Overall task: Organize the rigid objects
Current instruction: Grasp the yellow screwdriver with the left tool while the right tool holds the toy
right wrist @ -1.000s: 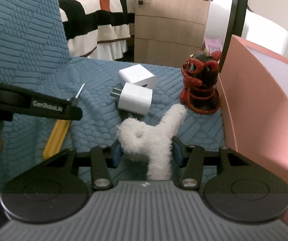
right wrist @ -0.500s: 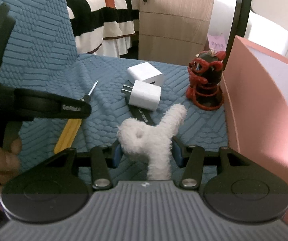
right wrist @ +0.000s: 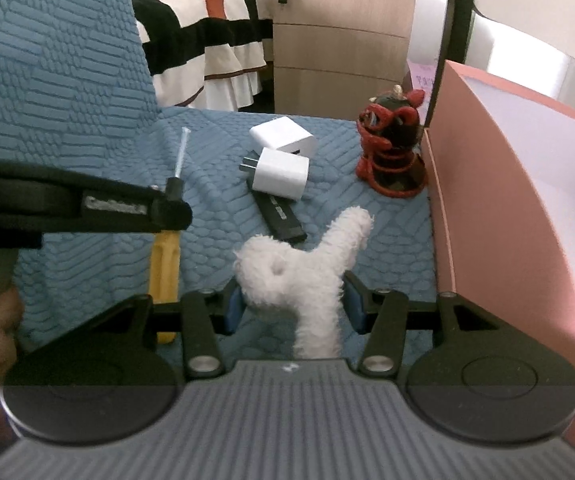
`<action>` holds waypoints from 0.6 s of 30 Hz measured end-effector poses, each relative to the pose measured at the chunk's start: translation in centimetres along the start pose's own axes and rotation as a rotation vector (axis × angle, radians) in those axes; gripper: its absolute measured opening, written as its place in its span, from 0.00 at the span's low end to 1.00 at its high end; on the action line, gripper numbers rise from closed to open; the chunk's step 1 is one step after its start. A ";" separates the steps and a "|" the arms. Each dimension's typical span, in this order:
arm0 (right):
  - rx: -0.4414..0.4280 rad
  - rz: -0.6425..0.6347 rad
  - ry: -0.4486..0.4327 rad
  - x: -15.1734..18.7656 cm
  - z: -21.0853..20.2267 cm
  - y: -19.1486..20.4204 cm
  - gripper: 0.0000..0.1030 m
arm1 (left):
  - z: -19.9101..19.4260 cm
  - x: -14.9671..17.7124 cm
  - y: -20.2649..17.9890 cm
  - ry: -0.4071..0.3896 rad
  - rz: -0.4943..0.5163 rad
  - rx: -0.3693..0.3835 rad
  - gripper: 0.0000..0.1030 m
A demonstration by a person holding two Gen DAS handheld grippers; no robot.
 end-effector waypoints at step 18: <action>-0.046 0.030 0.062 -1.5 -4.2 -1.2 0.51 | -6.0 0.0 -0.1 0.026 -0.189 0.016 0.21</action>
Point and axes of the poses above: each gripper's, at about its wrist camera, not at the fingertips, and z roughly the way its jaws point, y to its left, x to its underside, the point moved 2 cm from there along z, roughly the way its jaws point, and after that the axes turned 4 degrees about -y, right-handed, at the moved point
